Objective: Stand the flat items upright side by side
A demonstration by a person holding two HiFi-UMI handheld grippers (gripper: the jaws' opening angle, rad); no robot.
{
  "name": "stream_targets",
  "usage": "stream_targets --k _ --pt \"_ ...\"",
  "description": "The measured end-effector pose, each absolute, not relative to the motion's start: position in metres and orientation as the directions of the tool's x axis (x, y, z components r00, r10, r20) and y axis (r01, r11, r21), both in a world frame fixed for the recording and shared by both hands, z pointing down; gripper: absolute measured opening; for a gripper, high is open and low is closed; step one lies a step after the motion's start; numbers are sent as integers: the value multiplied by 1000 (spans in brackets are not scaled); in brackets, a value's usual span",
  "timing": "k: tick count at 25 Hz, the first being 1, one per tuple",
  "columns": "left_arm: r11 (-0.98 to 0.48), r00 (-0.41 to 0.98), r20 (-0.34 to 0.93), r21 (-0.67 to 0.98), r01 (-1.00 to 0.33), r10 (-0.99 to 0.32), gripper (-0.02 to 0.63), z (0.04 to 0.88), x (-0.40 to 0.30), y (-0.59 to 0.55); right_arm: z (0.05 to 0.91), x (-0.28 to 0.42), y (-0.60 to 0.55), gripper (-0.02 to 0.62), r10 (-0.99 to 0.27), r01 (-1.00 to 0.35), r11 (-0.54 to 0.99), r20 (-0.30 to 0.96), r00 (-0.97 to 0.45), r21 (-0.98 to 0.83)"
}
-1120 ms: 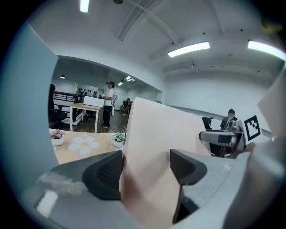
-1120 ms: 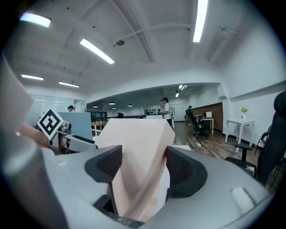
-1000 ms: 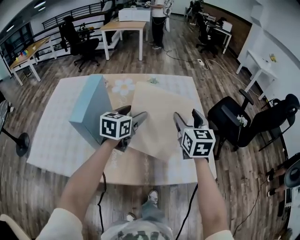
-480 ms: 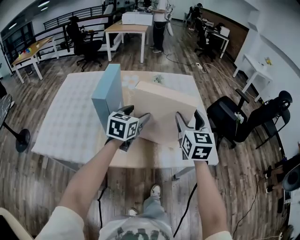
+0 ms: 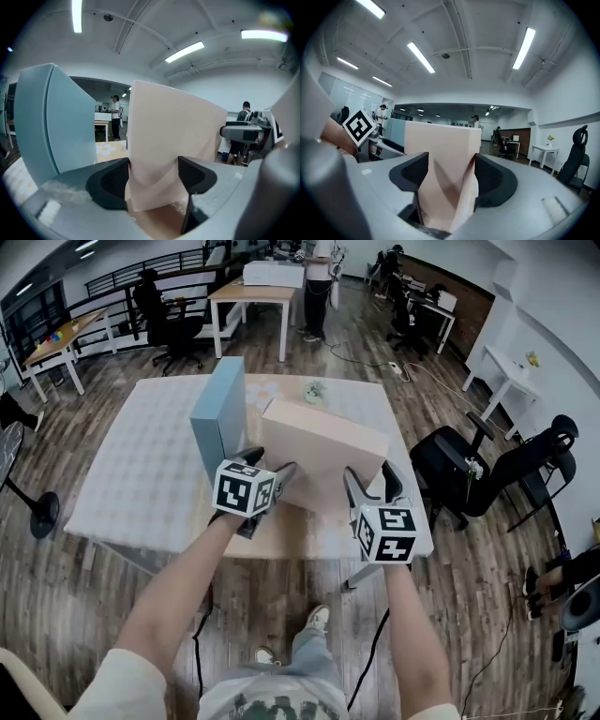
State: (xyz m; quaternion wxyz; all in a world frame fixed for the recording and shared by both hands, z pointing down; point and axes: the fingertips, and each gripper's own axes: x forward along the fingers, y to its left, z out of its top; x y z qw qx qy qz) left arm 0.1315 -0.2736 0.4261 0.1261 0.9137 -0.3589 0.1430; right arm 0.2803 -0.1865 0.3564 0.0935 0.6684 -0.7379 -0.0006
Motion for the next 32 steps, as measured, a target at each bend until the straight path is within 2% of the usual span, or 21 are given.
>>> stream_targets --k 8,14,21,32 --pt "-625 635 337 154 -765 -695 347 420 127 -268 364 286 -187 314 -960 -976 211 200 -197 51" --pt "-551 571 306 156 -820 -762 347 416 138 -242 372 308 -181 349 -922 -943 332 214 -323 7" --pt "-416 442 269 151 -897 -856 347 400 163 -217 381 309 -202 429 -790 -817 574 227 -570 -56" --pt "-260 290 278 142 -955 -916 347 398 177 -177 392 289 -235 443 -673 -707 698 235 -701 -111"
